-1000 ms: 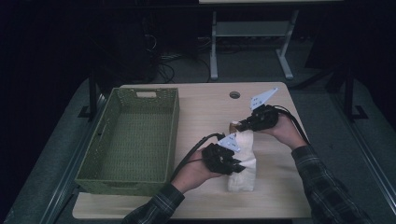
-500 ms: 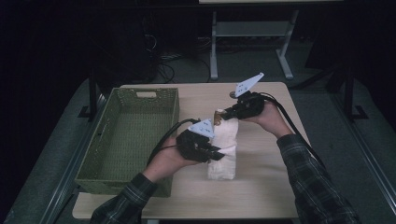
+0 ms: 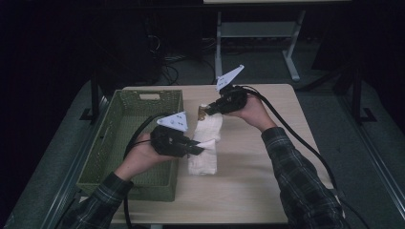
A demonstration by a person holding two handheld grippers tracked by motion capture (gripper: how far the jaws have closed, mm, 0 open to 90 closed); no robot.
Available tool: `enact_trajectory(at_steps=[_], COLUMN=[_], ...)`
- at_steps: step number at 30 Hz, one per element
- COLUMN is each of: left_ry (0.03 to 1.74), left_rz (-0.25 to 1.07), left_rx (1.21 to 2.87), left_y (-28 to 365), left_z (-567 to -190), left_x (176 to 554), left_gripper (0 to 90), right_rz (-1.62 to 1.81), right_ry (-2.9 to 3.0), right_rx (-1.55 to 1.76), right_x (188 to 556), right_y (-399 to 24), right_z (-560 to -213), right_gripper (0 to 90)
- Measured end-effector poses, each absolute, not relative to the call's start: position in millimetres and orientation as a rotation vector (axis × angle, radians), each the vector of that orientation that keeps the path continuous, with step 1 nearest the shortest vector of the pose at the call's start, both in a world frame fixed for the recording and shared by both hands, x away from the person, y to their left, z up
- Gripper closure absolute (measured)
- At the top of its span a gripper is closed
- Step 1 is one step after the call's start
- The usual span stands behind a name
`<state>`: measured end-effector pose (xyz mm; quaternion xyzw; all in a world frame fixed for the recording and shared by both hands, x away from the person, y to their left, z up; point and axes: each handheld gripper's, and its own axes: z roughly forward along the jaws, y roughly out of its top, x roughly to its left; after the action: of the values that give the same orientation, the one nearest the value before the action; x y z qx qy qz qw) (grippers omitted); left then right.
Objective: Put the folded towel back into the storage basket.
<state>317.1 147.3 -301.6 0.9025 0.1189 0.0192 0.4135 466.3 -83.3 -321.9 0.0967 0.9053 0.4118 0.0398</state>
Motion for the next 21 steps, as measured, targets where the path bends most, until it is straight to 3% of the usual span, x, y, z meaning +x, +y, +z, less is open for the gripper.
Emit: enact_trajectory(at_steps=[21], left_ry=[0.393], left_rz=[0.093], left_rx=[2.237], left_y=[234.2], left_z=[-296.5], left_x=[315.2], left_gripper=[79.6], right_rz=[1.296], right_ry=[2.791], right_rx=[0.195], right_x=[480.9], right_y=[5.0], right_z=[-318.0], right_gripper=[80.5])
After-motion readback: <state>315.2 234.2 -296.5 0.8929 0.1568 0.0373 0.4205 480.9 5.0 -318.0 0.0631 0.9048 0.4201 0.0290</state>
